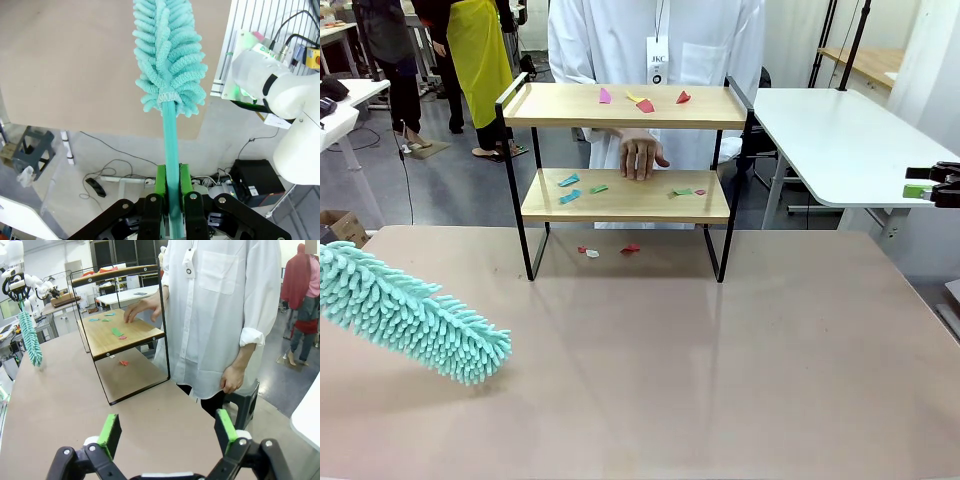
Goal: Clean the shelf.
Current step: Clean the specific section of the Shelf indicated by the human with the Duster.
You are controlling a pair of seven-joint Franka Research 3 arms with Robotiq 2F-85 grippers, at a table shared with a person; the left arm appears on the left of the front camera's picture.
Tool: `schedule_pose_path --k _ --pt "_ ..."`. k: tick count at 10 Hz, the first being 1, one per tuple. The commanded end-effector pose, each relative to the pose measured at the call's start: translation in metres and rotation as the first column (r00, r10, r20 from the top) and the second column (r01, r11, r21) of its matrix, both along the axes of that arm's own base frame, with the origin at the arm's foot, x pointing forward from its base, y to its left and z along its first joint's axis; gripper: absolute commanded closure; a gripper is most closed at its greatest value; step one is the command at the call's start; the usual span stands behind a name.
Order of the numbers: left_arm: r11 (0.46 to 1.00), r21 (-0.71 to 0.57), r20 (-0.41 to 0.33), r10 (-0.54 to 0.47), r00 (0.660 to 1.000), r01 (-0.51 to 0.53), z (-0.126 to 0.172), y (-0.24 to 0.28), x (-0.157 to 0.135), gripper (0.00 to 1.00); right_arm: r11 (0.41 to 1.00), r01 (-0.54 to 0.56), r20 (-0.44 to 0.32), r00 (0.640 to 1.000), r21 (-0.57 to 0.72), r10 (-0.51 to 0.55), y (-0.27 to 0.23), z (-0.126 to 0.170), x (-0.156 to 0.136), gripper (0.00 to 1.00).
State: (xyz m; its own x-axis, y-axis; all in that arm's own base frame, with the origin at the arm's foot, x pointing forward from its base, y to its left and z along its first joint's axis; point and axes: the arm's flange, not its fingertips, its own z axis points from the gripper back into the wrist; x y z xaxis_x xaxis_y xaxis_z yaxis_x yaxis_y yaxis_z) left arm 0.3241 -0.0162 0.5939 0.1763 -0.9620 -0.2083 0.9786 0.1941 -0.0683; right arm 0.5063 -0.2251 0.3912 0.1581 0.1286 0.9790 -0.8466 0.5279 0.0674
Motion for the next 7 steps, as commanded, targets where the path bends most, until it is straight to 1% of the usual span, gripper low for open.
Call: schedule_pose_path --k 1,2,3,5,6,7 --pt "1.000 0.011 0.008 0.005 1.000 -0.005 0.001 0.000 -0.001 0.87 1.000 0.008 -0.016 1.000 -0.003 -0.009 0.003 0.005 0.002 0.00" --pt "1.000 0.000 0.000 0.000 1.000 0.000 0.000 0.000 0.000 0.87 1.000 0.008 -0.016 1.000 -0.003 -0.009 0.003 0.005 0.002 0.00" --pt "0.996 -0.087 0.004 0.036 0.999 -0.035 0.000 -0.007 0.004 0.87 1.000 0.008 -0.016 1.000 -0.003 -0.009 0.003 0.005 0.002 0.00" --pt "0.978 -0.192 0.053 0.090 0.995 -0.078 -0.003 -0.034 0.006 0.87 1.000 0.008 -0.016 1.000 -0.003 -0.009 0.003 0.005 0.002 0.00" --pt "0.967 -0.234 0.061 0.121 0.991 -0.104 -0.004 -0.045 0.008 0.87 1.000 0.008 -0.016 1.000 -0.003 -0.009 0.003 0.005 0.002 0.00" --pt "0.936 -0.317 0.072 0.186 0.980 -0.154 -0.006 -0.063 0.011 0.87 1.000 0.008 -0.016 1.000 -0.003 -0.009 0.003 0.005 0.002 0.00"
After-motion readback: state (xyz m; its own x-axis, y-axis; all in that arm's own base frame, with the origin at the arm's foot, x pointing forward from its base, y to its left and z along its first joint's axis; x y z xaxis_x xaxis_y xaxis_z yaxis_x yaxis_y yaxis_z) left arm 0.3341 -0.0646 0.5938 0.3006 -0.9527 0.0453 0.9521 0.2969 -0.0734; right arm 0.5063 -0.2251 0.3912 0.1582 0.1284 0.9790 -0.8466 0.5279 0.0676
